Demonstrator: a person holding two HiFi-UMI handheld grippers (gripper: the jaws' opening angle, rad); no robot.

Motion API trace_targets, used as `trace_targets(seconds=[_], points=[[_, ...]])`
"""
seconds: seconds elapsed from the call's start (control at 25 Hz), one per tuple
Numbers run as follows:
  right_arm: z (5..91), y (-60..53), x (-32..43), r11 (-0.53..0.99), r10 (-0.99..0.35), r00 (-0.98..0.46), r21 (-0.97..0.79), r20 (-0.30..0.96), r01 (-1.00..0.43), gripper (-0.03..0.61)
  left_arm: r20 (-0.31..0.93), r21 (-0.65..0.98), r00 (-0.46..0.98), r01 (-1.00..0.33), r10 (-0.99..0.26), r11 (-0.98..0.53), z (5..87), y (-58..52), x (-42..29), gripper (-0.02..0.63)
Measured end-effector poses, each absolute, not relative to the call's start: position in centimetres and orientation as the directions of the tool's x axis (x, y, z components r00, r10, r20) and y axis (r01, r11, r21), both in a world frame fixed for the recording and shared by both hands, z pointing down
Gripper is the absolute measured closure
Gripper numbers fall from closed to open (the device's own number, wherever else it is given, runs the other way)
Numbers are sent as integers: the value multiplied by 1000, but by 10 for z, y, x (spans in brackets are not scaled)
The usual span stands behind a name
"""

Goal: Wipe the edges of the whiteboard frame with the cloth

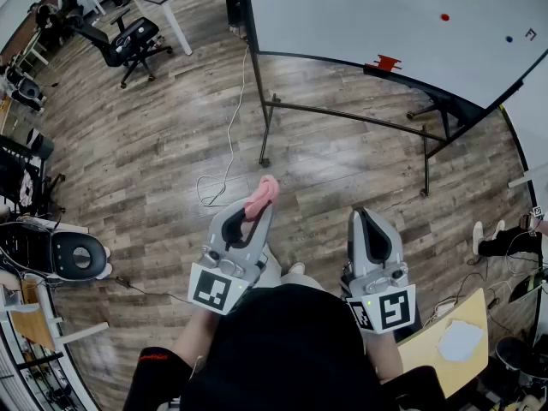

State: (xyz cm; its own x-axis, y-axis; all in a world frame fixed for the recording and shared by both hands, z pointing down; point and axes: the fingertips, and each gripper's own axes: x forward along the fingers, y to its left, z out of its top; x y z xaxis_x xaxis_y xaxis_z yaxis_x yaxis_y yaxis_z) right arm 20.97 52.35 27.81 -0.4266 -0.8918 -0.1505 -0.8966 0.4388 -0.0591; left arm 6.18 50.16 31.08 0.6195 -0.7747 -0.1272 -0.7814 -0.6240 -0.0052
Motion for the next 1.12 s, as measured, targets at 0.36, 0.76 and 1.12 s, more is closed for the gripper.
trace_targets(seconds=[0.36, 0.76, 1.12], points=[[281, 539, 219, 448, -889, -436, -72, -141, -891, 578, -123, -18, 606, -794, -786, -608, 304, 517, 78, 559], [282, 537, 208, 477, -873, -469, -37, -132, -878, 578, -141, -59, 591, -805, -794, -590, 304, 515, 72, 560], [290, 466, 184, 478, -875, -474, -24, -98, -878, 578, -137, -110, 621, -784, -772, -611, 312, 445, 63, 558]])
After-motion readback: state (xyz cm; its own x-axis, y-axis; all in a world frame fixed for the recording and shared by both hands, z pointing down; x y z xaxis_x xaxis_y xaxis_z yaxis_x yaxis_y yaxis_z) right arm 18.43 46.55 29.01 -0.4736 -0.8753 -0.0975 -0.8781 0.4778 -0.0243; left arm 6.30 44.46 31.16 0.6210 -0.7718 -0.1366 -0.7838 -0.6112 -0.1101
